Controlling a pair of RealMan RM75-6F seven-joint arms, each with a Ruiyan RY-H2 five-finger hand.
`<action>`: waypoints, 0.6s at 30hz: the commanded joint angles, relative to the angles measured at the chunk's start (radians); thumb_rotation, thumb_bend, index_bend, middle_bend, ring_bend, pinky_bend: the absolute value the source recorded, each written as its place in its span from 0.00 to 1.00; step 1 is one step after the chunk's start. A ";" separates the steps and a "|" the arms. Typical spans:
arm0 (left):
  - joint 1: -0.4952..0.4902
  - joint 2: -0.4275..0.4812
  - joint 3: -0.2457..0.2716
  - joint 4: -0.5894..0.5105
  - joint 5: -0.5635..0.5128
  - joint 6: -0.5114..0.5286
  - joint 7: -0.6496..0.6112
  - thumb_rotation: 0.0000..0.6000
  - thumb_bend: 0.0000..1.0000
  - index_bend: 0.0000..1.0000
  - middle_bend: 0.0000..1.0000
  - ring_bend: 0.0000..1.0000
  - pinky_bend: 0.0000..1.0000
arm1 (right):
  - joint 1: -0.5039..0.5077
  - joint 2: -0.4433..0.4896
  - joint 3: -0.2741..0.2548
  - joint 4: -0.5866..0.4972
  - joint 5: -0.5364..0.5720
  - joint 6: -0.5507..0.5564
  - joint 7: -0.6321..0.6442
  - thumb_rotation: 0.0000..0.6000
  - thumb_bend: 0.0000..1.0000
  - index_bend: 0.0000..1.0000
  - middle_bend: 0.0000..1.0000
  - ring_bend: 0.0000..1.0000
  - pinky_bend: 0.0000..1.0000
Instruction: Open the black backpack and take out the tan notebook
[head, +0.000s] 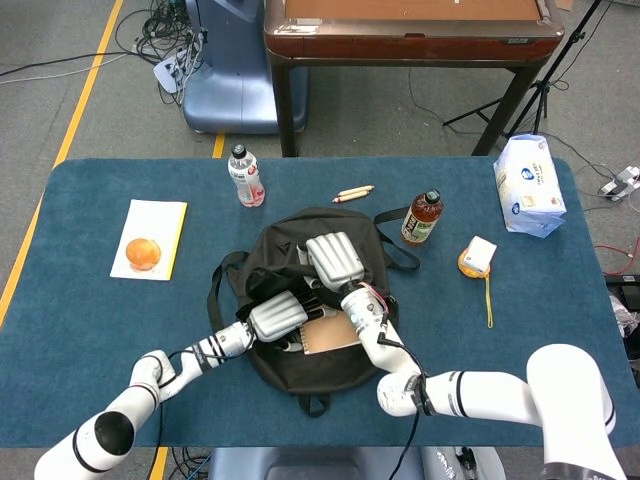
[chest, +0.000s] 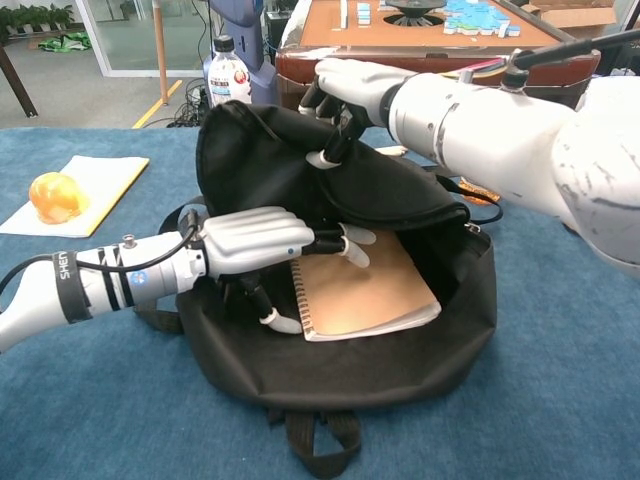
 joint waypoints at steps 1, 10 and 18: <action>-0.003 -0.005 0.000 0.005 -0.002 -0.001 -0.003 1.00 0.13 0.19 0.05 0.05 0.13 | 0.000 -0.002 0.000 0.004 -0.001 -0.001 0.001 1.00 0.43 0.70 0.61 0.47 0.43; -0.009 -0.005 -0.004 0.012 -0.012 0.003 -0.011 1.00 0.22 0.21 0.05 0.05 0.12 | 0.000 -0.002 0.002 0.004 0.000 -0.001 -0.001 1.00 0.43 0.70 0.61 0.48 0.43; -0.010 -0.004 -0.003 0.006 -0.017 0.003 -0.016 1.00 0.33 0.27 0.05 0.05 0.12 | 0.004 -0.005 0.003 0.001 -0.001 0.000 -0.006 1.00 0.43 0.70 0.61 0.48 0.43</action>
